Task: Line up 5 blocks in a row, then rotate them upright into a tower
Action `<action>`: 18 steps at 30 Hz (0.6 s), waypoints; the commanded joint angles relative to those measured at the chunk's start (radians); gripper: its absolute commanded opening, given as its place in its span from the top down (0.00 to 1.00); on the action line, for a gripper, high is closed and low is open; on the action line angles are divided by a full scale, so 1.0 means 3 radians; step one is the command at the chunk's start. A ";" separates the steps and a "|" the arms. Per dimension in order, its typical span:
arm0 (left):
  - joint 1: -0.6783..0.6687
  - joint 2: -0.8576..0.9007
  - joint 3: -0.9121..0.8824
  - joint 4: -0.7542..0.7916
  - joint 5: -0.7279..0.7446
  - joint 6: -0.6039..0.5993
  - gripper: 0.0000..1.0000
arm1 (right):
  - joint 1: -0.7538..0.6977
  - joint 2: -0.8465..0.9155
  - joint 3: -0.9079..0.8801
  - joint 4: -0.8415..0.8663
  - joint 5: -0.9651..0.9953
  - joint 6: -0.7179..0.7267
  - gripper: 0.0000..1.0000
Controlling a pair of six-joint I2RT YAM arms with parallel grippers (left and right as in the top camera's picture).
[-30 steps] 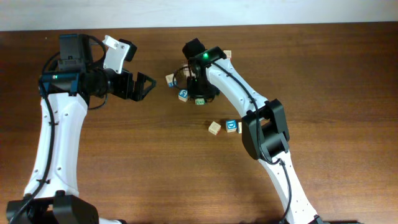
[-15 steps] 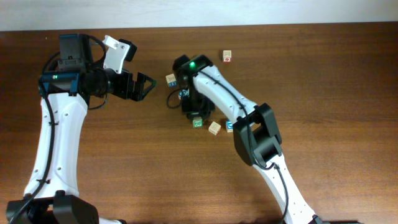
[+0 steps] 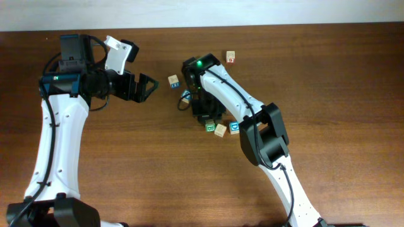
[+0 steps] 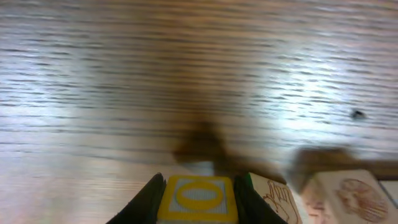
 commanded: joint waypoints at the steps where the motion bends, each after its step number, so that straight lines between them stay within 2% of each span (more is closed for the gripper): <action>1: 0.0020 0.0018 0.0065 0.0008 0.0060 0.0027 0.01 | -0.0003 -0.0015 -0.0031 -0.0058 0.0130 0.0023 0.69; 5: 0.0020 0.0018 0.0065 0.0008 0.0058 0.0027 0.01 | -0.0005 -0.0015 -0.0031 -0.0069 0.0128 0.0023 0.69; 6: 0.0020 0.0018 0.0065 0.0008 0.0058 0.0028 0.01 | -0.0005 -0.0015 -0.0031 -0.0078 0.0128 0.0023 0.55; 8: 0.0020 0.0018 0.0065 0.0006 0.0058 0.0027 0.01 | -0.0005 -0.0015 -0.0031 -0.0093 0.0128 -0.0015 0.44; 18: 0.0020 0.0018 0.0065 0.0008 0.0058 0.0027 0.01 | -0.0075 -0.0019 0.0136 -0.0013 0.0127 -0.0076 0.44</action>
